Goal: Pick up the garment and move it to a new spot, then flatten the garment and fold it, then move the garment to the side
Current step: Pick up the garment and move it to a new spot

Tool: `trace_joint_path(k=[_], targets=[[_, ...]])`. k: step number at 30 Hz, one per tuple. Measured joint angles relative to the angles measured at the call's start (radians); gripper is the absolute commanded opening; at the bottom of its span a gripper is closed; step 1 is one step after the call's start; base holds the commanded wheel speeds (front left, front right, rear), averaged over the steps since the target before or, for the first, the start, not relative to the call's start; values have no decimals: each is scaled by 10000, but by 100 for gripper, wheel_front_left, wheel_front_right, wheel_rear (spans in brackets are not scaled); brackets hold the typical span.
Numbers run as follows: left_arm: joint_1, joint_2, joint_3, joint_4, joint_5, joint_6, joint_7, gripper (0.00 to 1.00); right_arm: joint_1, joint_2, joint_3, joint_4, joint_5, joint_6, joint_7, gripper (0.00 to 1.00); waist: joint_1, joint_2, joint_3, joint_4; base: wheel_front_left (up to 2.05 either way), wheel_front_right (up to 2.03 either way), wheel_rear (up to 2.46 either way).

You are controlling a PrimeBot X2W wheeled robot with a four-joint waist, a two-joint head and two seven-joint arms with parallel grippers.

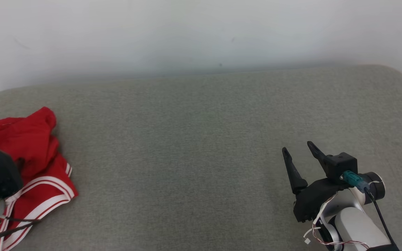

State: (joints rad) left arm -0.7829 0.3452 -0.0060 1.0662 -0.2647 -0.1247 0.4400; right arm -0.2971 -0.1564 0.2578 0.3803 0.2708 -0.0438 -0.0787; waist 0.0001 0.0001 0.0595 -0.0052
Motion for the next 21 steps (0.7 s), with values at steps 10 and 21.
trace_joint_path(k=[10,21], targets=[[8,-69,-88,366,-217,0,96,100,13,-288,-201,-301,-10,-15,88,100,0,0,566,-539,0,0,0],[-285,-247,-462,650,-334,0,-17,0,-54,-286,-203,-349,-61,-86,100,100,0,0,1003,-490,0,0,0]])
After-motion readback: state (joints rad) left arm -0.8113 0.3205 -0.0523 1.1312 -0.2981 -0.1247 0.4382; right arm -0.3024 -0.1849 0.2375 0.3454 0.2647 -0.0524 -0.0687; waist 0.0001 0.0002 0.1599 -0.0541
